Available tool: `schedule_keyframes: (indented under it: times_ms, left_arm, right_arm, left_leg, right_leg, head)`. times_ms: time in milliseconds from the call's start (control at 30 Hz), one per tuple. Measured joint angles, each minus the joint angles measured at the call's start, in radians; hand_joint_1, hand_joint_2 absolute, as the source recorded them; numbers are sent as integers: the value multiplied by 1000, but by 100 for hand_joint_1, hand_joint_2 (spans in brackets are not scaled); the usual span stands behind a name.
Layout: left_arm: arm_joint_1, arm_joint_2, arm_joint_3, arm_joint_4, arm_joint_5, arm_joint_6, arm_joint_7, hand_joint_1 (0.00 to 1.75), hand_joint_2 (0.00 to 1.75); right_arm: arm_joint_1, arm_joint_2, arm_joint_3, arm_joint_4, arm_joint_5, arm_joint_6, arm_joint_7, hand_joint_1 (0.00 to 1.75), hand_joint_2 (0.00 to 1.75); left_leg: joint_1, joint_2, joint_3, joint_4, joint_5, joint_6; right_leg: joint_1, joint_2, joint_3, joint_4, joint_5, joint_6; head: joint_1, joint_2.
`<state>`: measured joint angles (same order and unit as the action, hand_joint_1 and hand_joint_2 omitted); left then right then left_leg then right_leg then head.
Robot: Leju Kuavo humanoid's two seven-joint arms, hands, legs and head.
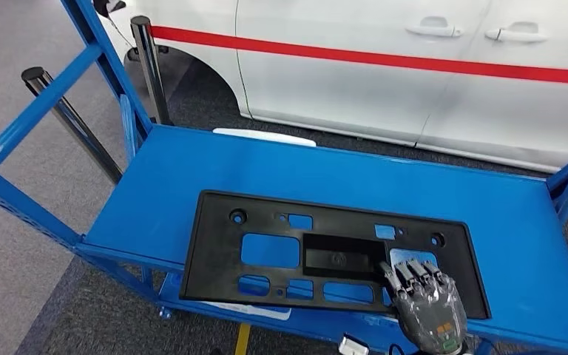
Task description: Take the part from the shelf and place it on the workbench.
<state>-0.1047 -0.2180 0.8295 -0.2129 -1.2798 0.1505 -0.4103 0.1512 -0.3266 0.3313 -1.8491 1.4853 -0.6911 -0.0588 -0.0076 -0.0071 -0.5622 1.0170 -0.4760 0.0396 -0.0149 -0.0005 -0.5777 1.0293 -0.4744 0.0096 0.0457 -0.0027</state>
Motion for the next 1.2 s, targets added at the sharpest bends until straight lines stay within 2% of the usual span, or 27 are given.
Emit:
schedule_keyframes:
  times_ms: [67, 100, 200, 233, 267, 300, 333, 400, 433, 567, 633, 700, 733, 767, 800, 867, 933, 1033, 1100, 1133, 1200]
  left_arm:
    - [3, 0, 0, 0, 0, 1, 0, 0, 0]
    - [3, -1, 0, 0, 1, 1, 0, 0, 0]
    - [0, -2, 2, 0, 0, 3, -4, 0, 0]
    - [1, -2, 4, 1, -1, 4, -6, 0, 0]
    - [2, -2, 6, 1, -3, 5, -8, 0, 0]
    - [2, -2, 9, 1, -6, 5, -9, 0, 0]
    - [2, -2, 11, 2, -10, 3, -10, 0, 0]
    - [2, -3, 14, 2, -18, -4, -10, 0, 0]
    - [2, -4, 16, 2, -20, -9, -11, 0, 0]
    - [3, -3, 21, 2, -18, -38, -20, 0, 0]
    - [5, -2, 23, 2, -14, -46, -25, 0, 87]
    - [7, -2, 25, 2, -11, -53, -30, 0, 175]
    - [8, -2, 27, 2, -9, -55, -31, 0, 175]
    - [10, -2, 28, 2, -8, -56, -33, 0, 175]
    - [11, -1, 28, 2, -7, -57, -34, 0, 175]
    - [11, 0, 28, 2, -6, -58, -35, 0, 175]
    - [10, 2, 29, 2, -5, -58, -36, 0, 175]
    - [11, 3, 32, 2, -4, -58, -37, 0, 175]
    - [12, 4, 33, 2, -4, -58, -37, 0, 175]
    - [11, 4, 34, 2, -4, -58, -38, 0, 175]
    - [10, 4, 34, 2, -4, -59, -38, 0, 175]
  right_arm:
    - [22, 24, -26, -32, 0, 0, -59, 175, 175]
    - [32, 43, -44, -53, 0, -1, -105, 175, 175]
    - [61, 118, -102, -104, 1, -1, -229, 175, 175]
    - [73, 143, -116, -114, 1, -1, -254, 175, 175]
    - [82, 163, -127, -121, 1, -1, -272, 175, 175]
    - [89, 179, -136, -126, 1, -1, -279, 175, 175]
    - [91, 191, -142, -128, 1, -1, -279, 175, 175]
    - [92, 211, -149, -129, 1, -1, -269, 175, 175]
    - [92, 219, -151, -129, 1, -1, -264, 175, 175]
    - [93, 243, -151, -128, 1, -1, -248, 175, 175]
    - [92, 251, -151, -126, 1, -1, -239, 175, 175]
    - [92, 257, -150, -121, 1, -1, -230, 175, 175]
    - [92, 258, -149, -118, 1, -1, -226, 175, 175]
    - [92, 259, -149, -114, 1, -1, -222, 175, 175]
    - [92, 259, -147, -111, 1, -1, -218, 175, 175]
    - [92, 259, -145, -109, 1, -1, -215, 175, 175]
    - [91, 259, -142, -107, 1, -1, -214, 175, 175]
    - [91, 259, -141, -104, 1, -1, -214, 175, 175]
    - [90, 259, -141, -103, 1, -1, -214, 175, 175]
    - [89, 259, -141, -102, 1, -1, -214, 175, 175]
    - [89, 259, -141, -100, 1, -1, -213, 175, 175]
  left_leg:
    - [5, 1, 6, -13, 8, 7]
    - [8, 2, 9, -20, 12, 12]
    - [6, 4, 11, -23, 14, 18]
    - [5, 4, 10, -21, 13, 19]
    - [5, 3, 10, -19, 12, 19]
    - [4, 3, 10, -17, 10, 18]
    - [5, 2, 10, -12, 8, 16]
    - [1, 2, 8, -2, 0, 8]
    - [0, 1, 7, 2, -3, 3]
    - [0, 2, 1, 13, -14, -14]
    - [3, 2, -28, 81, -61, -25]
    - [6, 2, -87, 212, -126, -33]
    - [7, 2, -112, 265, -143, -35]
    - [8, 2, -122, 287, -141, -34]
    - [8, 2, -114, 268, -118, -31]
    - [5, 2, -54, 137, -46, -18]
    - [-1, 2, -4, 25, -7, -4]
    - [-4, 1, 7, -5, -2, 4]
    - [2, 3, 14, -22, 8, 13]
    - [5, 4, 17, -29, 13, 17]
    - [4, 5, 17, -31, 14, 22]
  right_leg:
    - [2, -1, -1, 10, -11, 9]
    - [3, 0, -12, 37, -31, 12]
    - [3, 1, -93, 213, -119, 12]
    - [2, 1, -115, 258, -132, 12]
    - [2, 0, -121, 268, -125, 12]
    - [2, 0, -107, 239, -100, 11]
    - [1, 0, -76, 178, -65, 10]
    - [4, 0, -16, 57, -20, 4]
    - [6, 1, -1, 24, -12, 0]
    - [6, 2, 1, 9, -8, -18]
    - [3, -1, 1, 6, -6, -27]
    - [4, -2, -1, 6, -6, -31]
    - [5, -3, -1, 6, -6, -31]
    - [6, -3, -1, 6, -6, -31]
    - [7, -2, 1, 6, -6, -31]
    - [9, -1, 5, 6, -8, -32]
    - [11, 0, 4, 7, -8, -27]
    - [9, -1, 1, 5, -7, -12]
    - [9, 0, -5, 24, -23, -3]
    - [9, 0, -20, 60, -47, 1]
    - [5, 0, -76, 180, -110, 7]
  head:
    - [1, 0]
    - [1, 0]
    - [3, 0]
    - [3, 0]
    - [3, 0]
    - [3, 0]
    - [3, 0]
    - [3, 0]
    - [2, 0]
    - [2, 0]
    - [1, 0]
    - [0, 0]
    - [0, 0]
    - [0, 0]
    - [0, 0]
    - [0, 0]
    - [1, 0]
    - [0, 0]
    - [1, 0]
    - [1, 0]
    - [2, 0]
